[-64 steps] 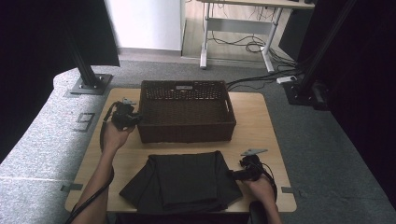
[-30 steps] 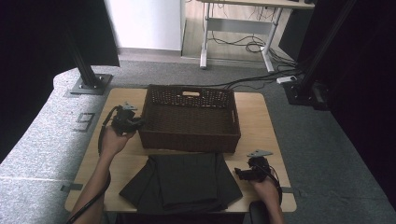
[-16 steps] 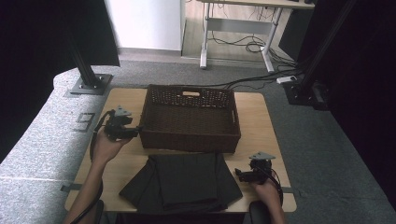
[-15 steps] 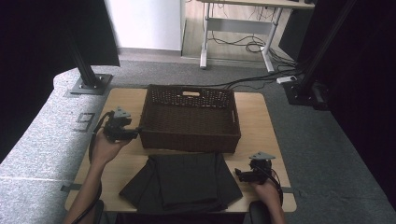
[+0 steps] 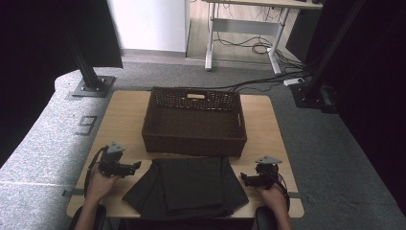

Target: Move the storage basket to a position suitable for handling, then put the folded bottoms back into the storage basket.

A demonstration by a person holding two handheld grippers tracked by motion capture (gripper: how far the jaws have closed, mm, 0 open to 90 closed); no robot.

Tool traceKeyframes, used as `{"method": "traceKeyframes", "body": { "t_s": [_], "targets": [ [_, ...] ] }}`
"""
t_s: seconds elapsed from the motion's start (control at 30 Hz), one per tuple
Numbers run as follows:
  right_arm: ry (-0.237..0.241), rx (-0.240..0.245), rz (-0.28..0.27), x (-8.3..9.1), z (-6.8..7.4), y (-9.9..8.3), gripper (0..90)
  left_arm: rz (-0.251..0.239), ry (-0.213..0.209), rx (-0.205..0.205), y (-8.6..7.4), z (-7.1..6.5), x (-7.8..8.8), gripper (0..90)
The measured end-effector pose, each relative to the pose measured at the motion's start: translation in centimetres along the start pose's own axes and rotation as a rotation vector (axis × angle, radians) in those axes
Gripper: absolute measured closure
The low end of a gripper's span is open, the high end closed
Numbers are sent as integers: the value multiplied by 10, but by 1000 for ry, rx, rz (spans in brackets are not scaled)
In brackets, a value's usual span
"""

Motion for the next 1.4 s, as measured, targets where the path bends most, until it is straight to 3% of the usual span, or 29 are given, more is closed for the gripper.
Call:
{"method": "traceKeyframes", "body": {
  "t_s": [0.1, 0.43, 0.57, 1.0, 1.4],
  "targets": [
    [0, 0, 0, 0, 0, 0, 0, 16, 24, -19, -10, 3, -6, 21],
    [-1, -1, 0, 0, 0, 0, 0, 81, 5, -43, -25, -3, -23, 0],
    [-1, -2, 0, 0, 0, 0, 0, 58, -14, -36, -26, -2, -25, 0],
    [1, -1, 0, 0, 0, 0, 0, 54, 21, 2, -25, 1, -25, 0],
    [0, -1, 18, 1, 1, 0, 0, 54, 20, 1, -25, 1, -25, 0]
  ]
}}
Point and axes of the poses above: each handheld gripper's, and its own axes: x roughly backward along the jaws, y roughly out of its top, z roughly to its left, the point moved 7 cm from there along -x, roughly forward along the jaws, and after that the axes turned 2 degrees about -x, right-handed, at the moved point
